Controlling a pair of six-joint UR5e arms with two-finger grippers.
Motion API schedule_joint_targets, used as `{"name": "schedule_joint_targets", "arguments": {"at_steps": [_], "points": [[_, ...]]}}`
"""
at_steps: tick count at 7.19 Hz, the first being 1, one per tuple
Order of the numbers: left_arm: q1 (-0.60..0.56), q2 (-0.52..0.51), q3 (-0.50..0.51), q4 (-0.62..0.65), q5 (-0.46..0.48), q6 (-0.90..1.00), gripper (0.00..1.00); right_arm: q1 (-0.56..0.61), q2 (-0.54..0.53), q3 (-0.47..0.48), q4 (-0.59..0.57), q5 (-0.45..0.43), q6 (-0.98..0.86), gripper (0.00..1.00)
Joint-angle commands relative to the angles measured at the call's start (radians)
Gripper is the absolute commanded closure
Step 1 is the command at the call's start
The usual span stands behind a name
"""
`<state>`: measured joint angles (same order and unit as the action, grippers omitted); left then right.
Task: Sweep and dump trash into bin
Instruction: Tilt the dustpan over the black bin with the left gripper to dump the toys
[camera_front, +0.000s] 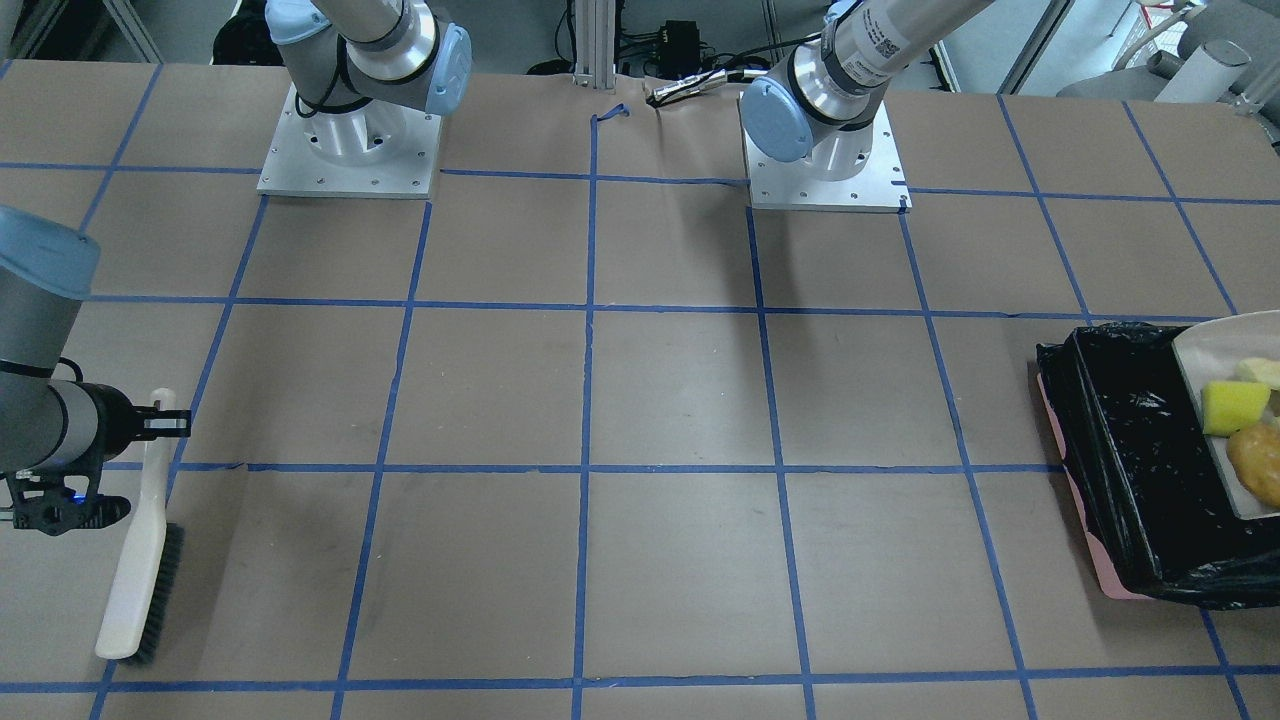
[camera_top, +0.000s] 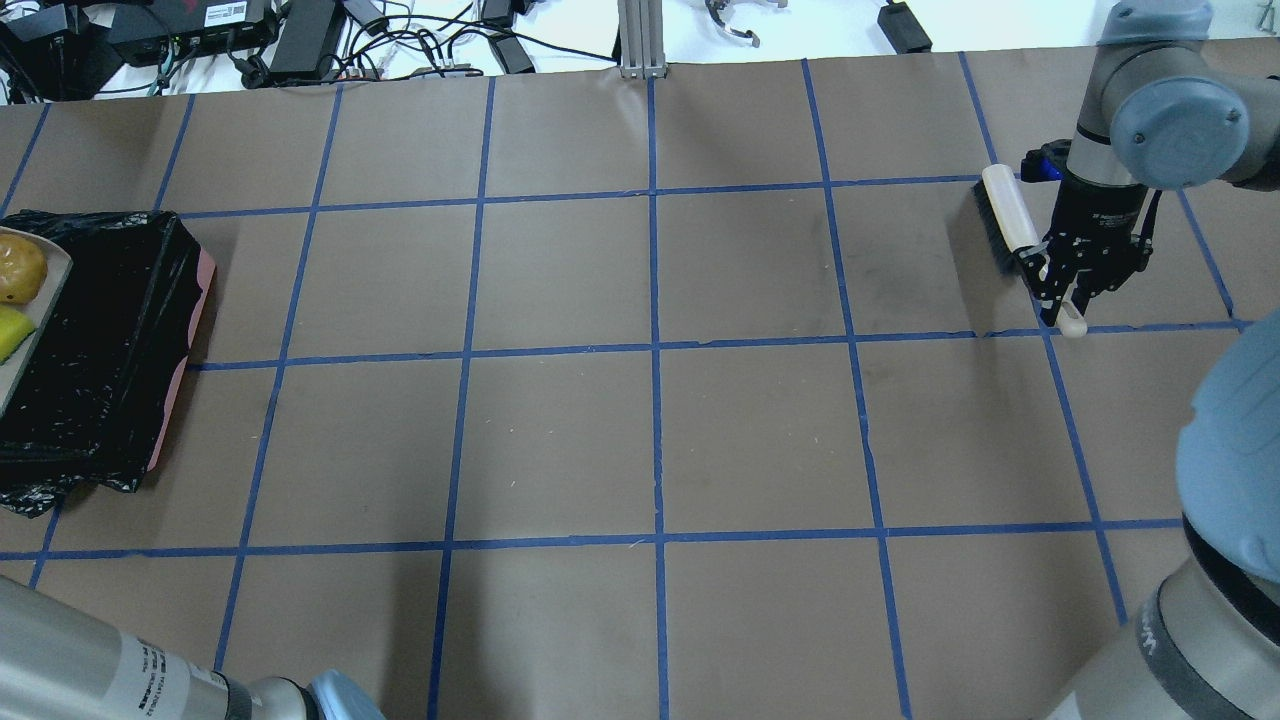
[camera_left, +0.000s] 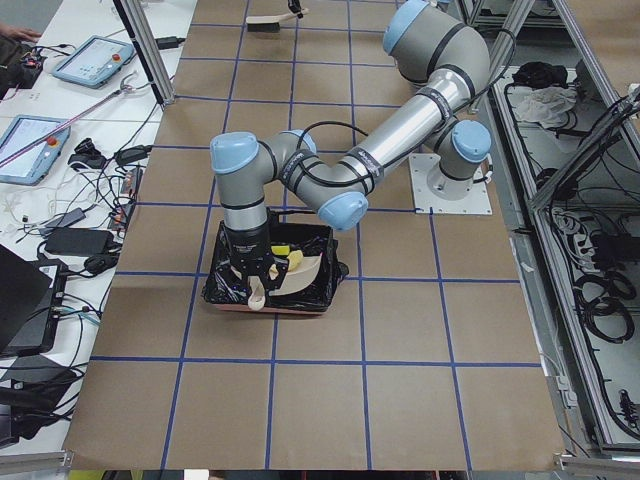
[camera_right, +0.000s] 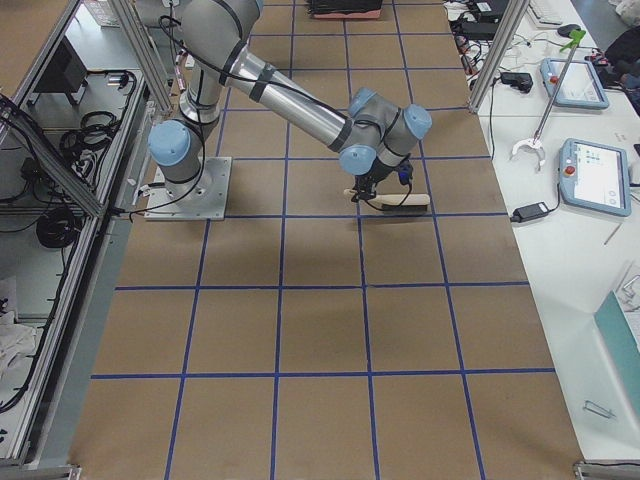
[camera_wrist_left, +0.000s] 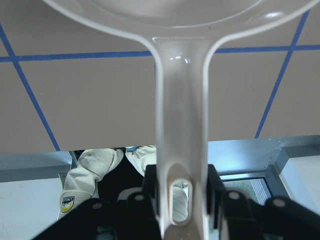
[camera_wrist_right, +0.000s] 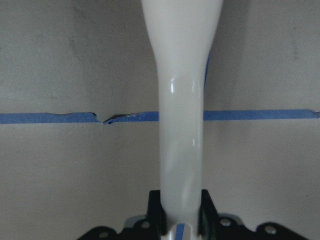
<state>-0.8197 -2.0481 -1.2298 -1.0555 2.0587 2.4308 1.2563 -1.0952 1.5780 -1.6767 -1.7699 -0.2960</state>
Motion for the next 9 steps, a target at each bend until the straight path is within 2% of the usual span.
{"name": "schedule_joint_targets", "arguments": {"at_steps": [1,3,4,6,7,8,9], "points": [[-0.05,0.011,0.0,0.06,0.096,-0.004,1.0,0.0,0.0,0.004,0.003,0.0,0.015,1.0],[-0.055,0.023,0.0,0.063,0.092,0.002,1.0,0.0,0.0,0.004,0.003,0.0,0.017,1.0],[-0.053,0.034,-0.002,0.045,0.059,0.01,1.0,0.0,0.003,0.004,0.002,0.0,0.018,1.0],[-0.039,0.083,0.0,-0.094,-0.154,-0.042,1.0,0.0,0.003,0.01,-0.001,0.001,0.018,0.96],[-0.042,0.104,-0.002,-0.136,-0.246,-0.051,1.0,0.0,0.004,0.013,-0.011,0.001,0.017,0.89],[-0.053,0.124,-0.008,-0.203,-0.326,-0.097,1.0,0.0,0.005,0.013,-0.012,0.001,0.017,0.81],[-0.073,0.121,-0.025,-0.289,-0.356,-0.184,1.0,0.0,0.005,0.013,-0.012,0.001,0.017,0.81]]}}
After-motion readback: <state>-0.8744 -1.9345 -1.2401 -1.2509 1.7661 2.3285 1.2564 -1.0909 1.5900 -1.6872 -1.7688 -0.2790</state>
